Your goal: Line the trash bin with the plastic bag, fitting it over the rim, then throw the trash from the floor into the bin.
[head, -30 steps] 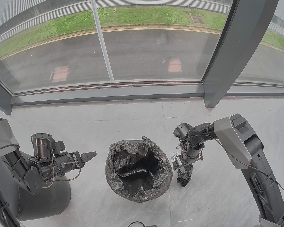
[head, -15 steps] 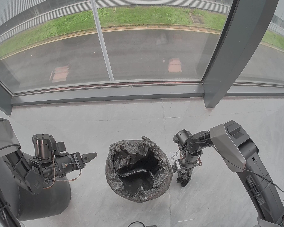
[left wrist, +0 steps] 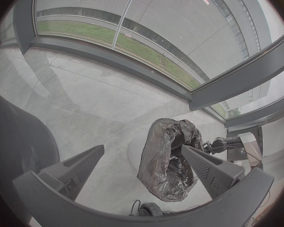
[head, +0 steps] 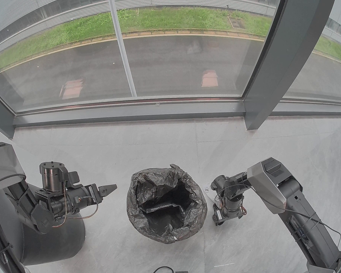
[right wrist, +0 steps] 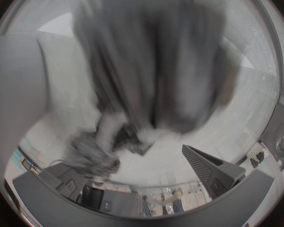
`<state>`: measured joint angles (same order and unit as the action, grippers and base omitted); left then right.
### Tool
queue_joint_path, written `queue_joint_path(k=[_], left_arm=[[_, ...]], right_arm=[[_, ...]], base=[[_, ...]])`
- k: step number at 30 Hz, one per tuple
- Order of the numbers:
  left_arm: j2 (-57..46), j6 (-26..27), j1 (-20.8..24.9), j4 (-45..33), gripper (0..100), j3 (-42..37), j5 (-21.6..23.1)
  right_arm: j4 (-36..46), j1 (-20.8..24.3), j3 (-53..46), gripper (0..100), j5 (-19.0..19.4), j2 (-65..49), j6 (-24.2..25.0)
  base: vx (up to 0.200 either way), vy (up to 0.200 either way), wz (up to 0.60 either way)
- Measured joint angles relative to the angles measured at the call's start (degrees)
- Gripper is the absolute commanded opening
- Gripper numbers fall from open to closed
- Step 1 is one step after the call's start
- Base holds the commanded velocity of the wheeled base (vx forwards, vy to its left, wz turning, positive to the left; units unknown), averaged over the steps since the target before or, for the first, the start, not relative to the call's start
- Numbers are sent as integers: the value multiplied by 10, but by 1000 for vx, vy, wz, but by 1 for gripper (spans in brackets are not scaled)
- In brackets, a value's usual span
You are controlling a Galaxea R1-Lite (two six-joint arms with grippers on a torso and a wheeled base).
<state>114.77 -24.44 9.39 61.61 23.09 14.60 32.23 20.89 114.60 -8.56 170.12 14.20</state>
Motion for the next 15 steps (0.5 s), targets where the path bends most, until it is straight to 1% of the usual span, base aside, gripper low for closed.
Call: queue_joint_path(k=[3, 6, 9, 15], left_arm=[[2, -3, 1, 5, 100, 0, 0], [4, -6, 3, 7, 100, -1, 0], [5, -7, 4, 9, 100, -1, 0], [6, -8, 5, 9, 100, -2, 0]], right_arm=[[22, -7, 0, 100, 0, 16, 1], [24, -15, 0, 100, 3, 18, 11], [24, -19, 0, 100, 7, 10, 23], [24, -24, 0, 100, 19, -18, 30]], base=[[0, 0, 0], [0, 0, 0], [0, 0, 0], [0, 0, 0]])
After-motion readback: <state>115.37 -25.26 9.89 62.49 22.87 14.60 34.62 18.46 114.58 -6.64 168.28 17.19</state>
